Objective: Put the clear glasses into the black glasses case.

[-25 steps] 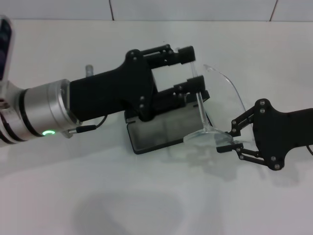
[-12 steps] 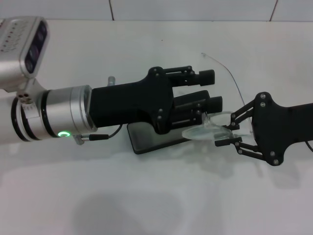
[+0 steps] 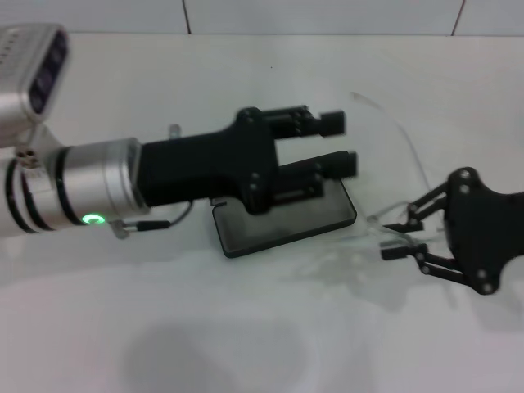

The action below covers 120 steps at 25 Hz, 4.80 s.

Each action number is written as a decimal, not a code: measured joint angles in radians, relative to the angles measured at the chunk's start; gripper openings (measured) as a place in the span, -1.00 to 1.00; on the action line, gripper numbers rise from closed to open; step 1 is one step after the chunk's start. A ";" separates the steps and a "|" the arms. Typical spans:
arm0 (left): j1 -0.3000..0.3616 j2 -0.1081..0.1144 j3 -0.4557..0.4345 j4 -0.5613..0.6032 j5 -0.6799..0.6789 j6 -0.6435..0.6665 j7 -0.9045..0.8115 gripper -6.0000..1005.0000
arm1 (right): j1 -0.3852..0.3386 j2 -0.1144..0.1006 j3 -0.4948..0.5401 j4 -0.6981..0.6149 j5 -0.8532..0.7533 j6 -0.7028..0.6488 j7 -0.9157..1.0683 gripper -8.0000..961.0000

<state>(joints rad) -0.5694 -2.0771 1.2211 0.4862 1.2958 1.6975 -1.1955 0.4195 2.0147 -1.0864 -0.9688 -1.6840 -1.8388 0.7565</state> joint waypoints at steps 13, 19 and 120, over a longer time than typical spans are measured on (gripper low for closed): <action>0.023 0.007 -0.055 -0.008 0.024 -0.122 0.015 0.12 | 0.022 0.006 -0.010 0.208 0.151 -0.298 -0.326 -0.72; -0.007 -0.013 -0.046 -0.008 0.020 -0.123 0.069 0.13 | 0.168 0.009 -0.103 0.431 0.167 -0.220 -0.322 -0.72; 0.149 -0.006 -0.267 -0.038 -0.121 -0.135 0.292 0.15 | -0.133 0.002 -0.564 -0.292 -0.133 0.801 0.323 -0.32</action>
<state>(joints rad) -0.4207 -2.0831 0.9540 0.4479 1.1751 1.5625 -0.9035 0.2865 2.0171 -1.6504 -1.2610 -1.8174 -1.0373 1.0792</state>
